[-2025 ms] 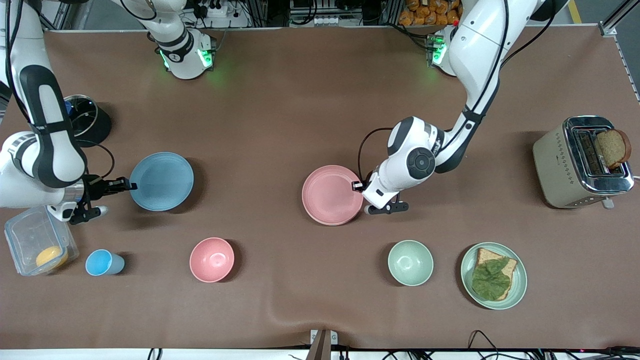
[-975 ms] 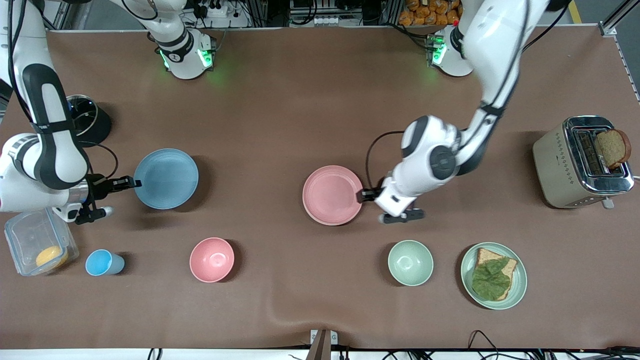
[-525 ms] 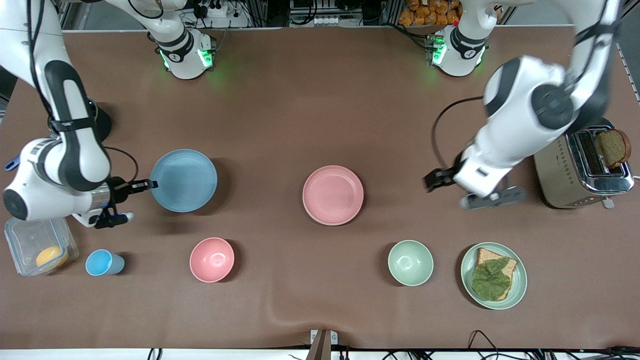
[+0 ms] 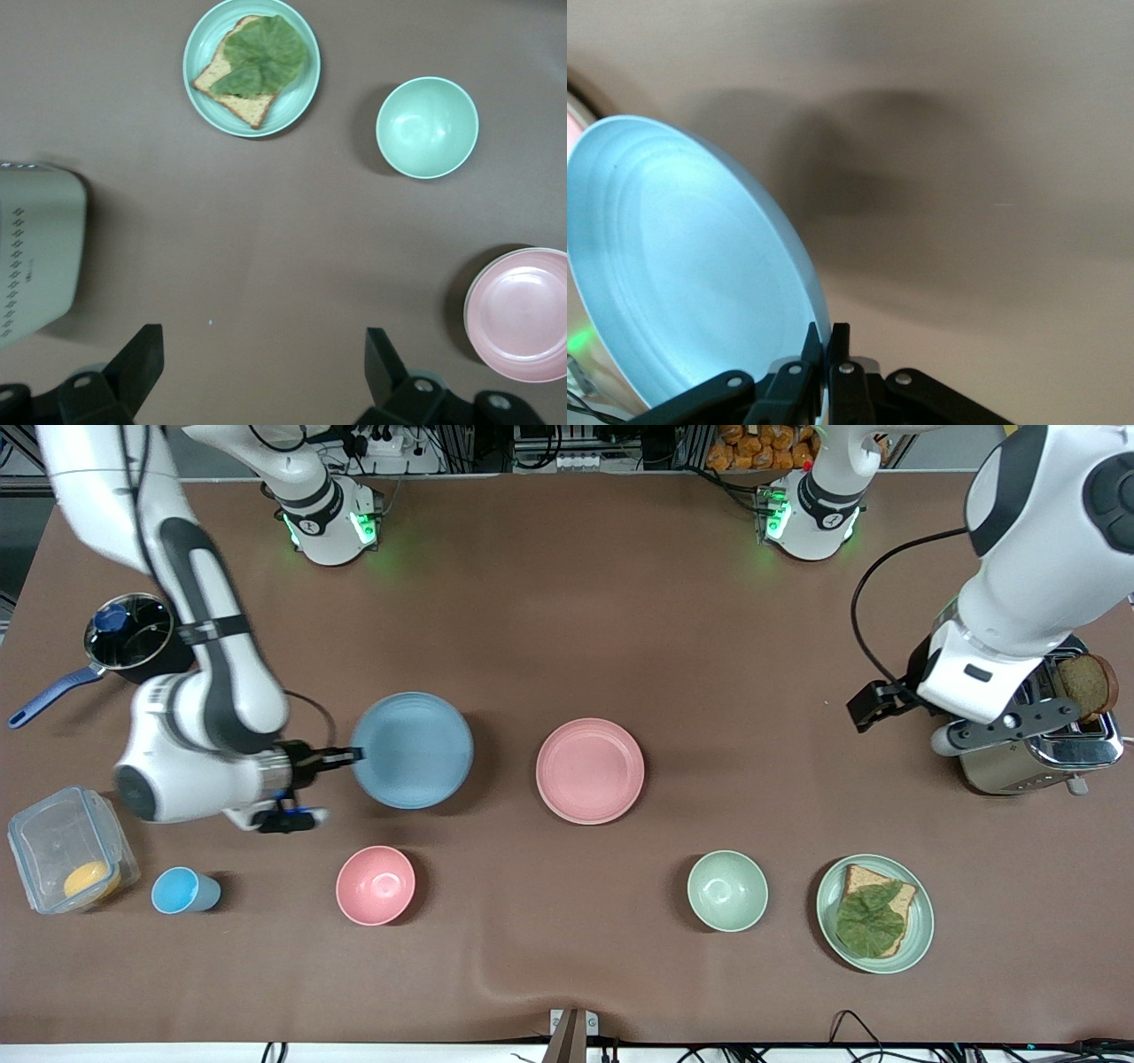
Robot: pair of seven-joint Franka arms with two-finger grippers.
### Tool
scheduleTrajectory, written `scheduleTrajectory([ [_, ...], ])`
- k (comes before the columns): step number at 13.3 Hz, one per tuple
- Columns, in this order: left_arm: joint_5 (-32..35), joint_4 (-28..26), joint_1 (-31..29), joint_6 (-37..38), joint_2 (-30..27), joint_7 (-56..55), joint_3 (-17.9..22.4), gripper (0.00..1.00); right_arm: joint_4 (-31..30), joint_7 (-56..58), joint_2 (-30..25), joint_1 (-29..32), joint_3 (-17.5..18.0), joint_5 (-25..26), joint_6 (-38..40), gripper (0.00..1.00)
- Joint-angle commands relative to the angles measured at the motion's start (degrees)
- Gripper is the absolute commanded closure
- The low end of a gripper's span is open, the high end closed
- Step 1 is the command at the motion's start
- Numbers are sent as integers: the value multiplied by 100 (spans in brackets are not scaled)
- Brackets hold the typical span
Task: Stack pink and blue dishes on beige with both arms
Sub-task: 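Withdraw the left gripper while the right gripper carries the blue plate over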
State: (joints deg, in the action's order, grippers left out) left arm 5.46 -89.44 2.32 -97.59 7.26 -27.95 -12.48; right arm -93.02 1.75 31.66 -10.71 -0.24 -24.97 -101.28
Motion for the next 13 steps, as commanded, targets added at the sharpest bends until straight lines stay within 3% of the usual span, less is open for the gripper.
scheduleTrajectory([
  [1,122,137,-135,345,-66,201,-44,0,583,-700,463,-527,-64,-376,-128,100],
  [9,17,137,-347,863,-549,377,-70,0,733,-1072,973,-1634,-64,-1247,-1410,100],
  [13,-264,128,-250,855,-655,1080,429,0,847,-1072,1202,-1934,-64,-1406,-1789,100],
])
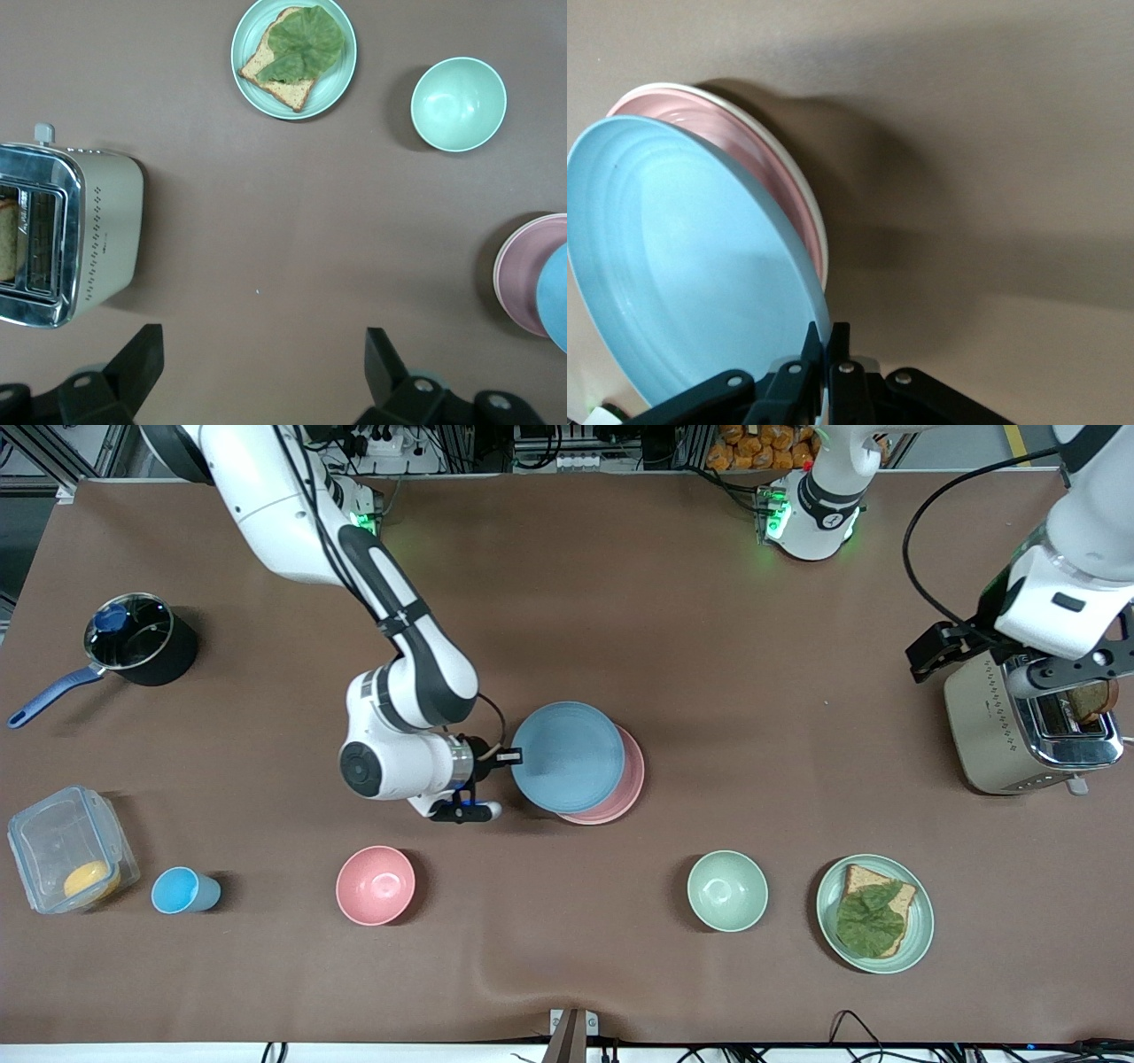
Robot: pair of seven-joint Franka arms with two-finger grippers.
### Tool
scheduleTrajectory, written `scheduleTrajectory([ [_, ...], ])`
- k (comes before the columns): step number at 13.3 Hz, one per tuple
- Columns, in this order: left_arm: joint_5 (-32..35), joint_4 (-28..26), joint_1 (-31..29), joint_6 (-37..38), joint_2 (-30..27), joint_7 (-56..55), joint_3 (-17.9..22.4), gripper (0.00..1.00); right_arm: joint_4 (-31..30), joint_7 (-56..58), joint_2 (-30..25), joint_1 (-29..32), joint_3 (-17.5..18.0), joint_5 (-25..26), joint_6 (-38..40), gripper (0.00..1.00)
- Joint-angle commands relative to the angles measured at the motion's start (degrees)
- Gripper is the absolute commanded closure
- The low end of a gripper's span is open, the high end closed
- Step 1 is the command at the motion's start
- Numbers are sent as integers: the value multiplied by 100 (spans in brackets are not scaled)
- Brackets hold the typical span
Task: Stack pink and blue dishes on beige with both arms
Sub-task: 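Lower the blue plate onto the pink plate and open the right gripper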
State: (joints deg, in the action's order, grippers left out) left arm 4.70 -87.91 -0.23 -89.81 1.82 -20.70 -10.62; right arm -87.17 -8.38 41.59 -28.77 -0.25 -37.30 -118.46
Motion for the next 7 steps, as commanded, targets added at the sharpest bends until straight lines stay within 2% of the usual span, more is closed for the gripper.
scheduleTrajectory([
  [1,-188,-24,5,78,-112,417,279,0,280,-58,235,-155,-54,-172,-116,100],
  [7,-188,-16,-56,87,-121,453,254,0,464,-173,490,-305,-54,-374,-450,100],
])
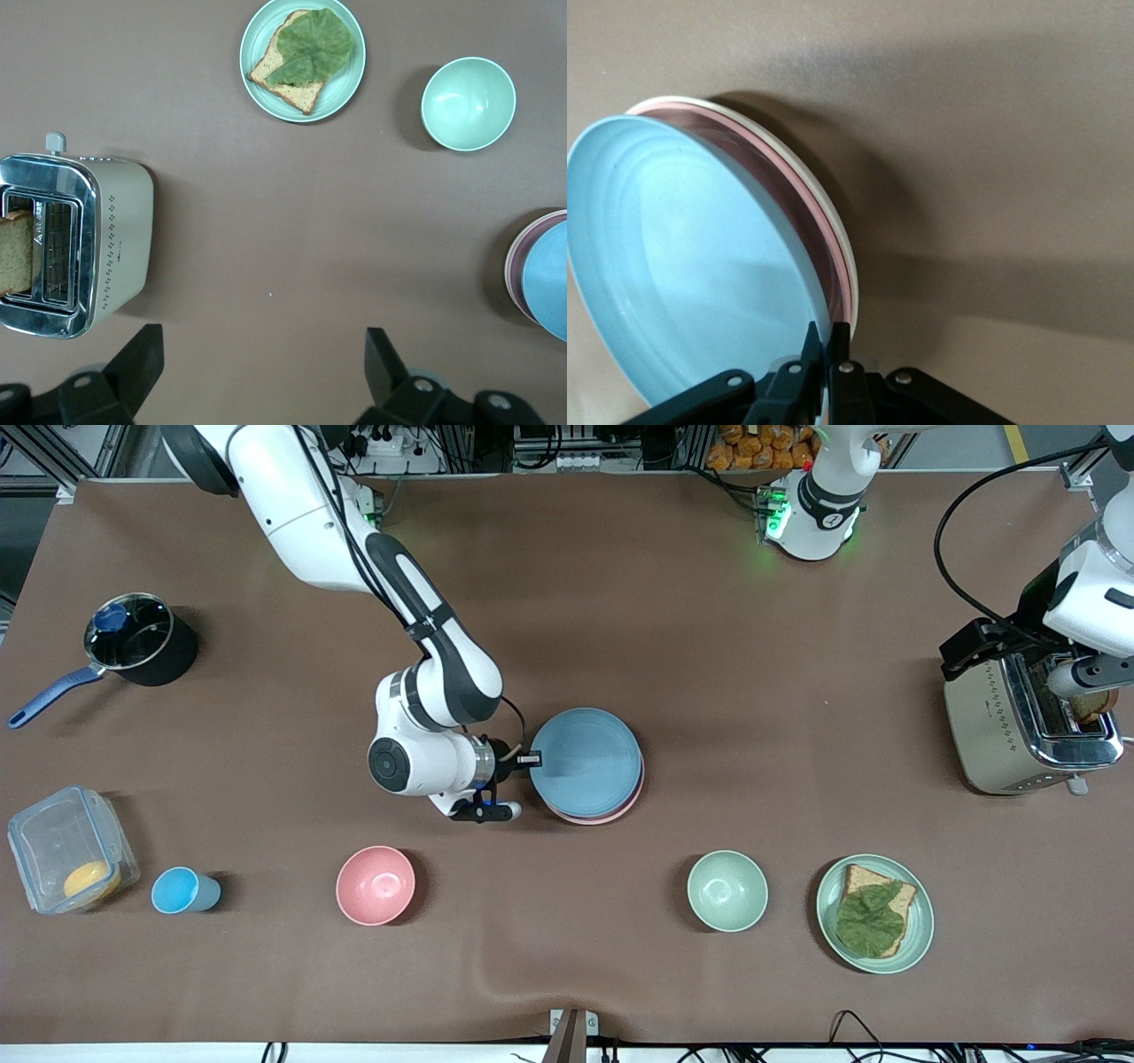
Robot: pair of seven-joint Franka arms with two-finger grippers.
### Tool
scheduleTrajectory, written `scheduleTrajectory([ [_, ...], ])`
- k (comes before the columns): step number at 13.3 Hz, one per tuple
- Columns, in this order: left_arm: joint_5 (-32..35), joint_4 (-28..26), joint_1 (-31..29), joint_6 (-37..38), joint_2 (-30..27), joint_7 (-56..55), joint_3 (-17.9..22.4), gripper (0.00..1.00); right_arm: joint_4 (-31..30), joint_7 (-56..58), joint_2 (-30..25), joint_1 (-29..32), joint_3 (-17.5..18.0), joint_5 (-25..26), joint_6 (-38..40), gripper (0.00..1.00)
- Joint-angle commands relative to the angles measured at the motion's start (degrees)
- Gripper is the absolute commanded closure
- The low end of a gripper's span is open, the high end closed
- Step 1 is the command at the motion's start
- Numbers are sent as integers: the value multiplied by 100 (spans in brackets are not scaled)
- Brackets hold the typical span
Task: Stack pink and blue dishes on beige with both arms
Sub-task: 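Lower the blue plate onto the pink plate and open the right gripper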
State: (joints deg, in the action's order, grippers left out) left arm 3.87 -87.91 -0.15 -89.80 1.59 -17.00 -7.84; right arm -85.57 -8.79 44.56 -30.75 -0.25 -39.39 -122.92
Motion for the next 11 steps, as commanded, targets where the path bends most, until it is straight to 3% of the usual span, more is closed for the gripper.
scheduleTrajectory([
  [1,-97,-15,-91,85,-97,91,-24,0,304,-132,202,-115,-54,-166,-4,100],
  [3,-88,-15,-82,85,-89,91,-16,0,304,-132,202,-106,-54,-166,5,100],
  [4,-62,-7,-73,85,-62,74,-59,0,304,-132,211,-106,-54,-174,-4,85],
  [5,-70,-6,-73,85,-71,83,-25,0,304,-97,220,-115,-63,-166,-48,1],
  [11,-61,-6,-73,94,-71,74,-51,0,419,0,53,139,-98,-78,31,0],
])
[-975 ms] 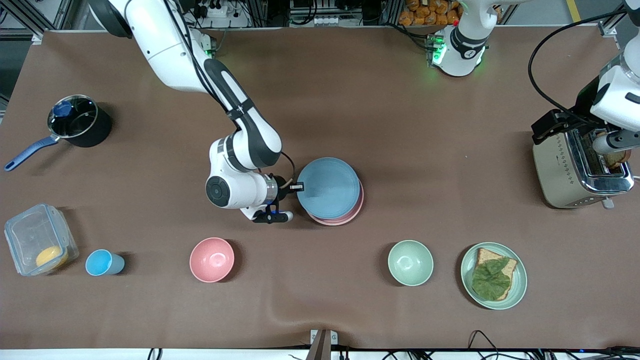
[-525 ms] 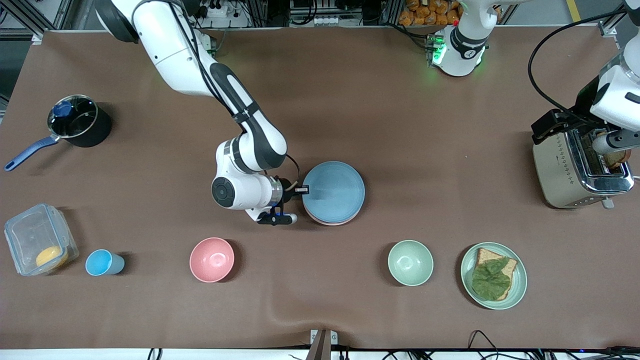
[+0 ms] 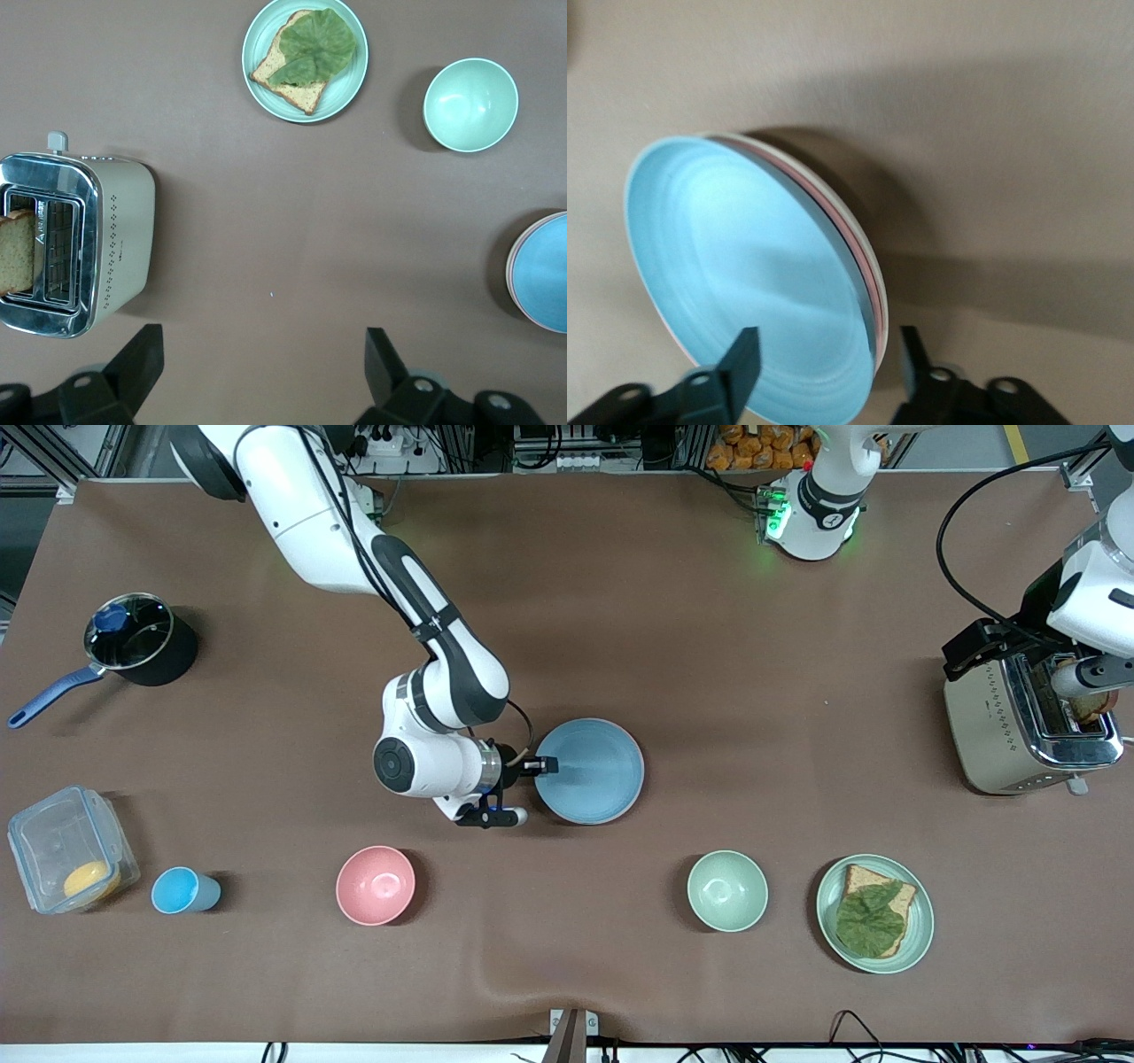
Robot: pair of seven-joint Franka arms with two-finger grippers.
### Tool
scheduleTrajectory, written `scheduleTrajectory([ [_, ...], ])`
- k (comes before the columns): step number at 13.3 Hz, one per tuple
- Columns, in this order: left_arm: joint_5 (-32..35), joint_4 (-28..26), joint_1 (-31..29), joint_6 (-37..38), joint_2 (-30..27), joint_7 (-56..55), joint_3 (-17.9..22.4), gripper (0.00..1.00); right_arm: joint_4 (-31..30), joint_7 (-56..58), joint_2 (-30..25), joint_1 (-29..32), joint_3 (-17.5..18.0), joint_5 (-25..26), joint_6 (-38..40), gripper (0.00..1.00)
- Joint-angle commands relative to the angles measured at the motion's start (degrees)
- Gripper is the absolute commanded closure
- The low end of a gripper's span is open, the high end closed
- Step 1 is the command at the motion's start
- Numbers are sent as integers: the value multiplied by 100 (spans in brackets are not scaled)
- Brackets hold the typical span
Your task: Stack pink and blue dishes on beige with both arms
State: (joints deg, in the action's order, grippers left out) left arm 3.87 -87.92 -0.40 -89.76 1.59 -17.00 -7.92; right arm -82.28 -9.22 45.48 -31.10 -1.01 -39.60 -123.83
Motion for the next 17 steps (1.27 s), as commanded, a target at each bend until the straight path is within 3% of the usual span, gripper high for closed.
scheduleTrajectory([
  [1,-79,-15,-48,90,-80,74,-52,0,98,43,-100,287,-22,-57,383,0],
  [4,-97,-15,-57,99,-80,83,-25,0,90,43,-302,726,-153,109,1122,0],
  [10,-114,2,-66,291,-97,83,-25,0,90,684,-794,2132,-224,1093,2783,0],
  [14,-123,134,-57,372,-97,83,-34,0,90,702,-1233,2678,-206,2568,3136,0],
  [17,-140,135,-57,372,-106,91,-25,0,-15,685,-1786,2697,-224,3447,3137,0],
])
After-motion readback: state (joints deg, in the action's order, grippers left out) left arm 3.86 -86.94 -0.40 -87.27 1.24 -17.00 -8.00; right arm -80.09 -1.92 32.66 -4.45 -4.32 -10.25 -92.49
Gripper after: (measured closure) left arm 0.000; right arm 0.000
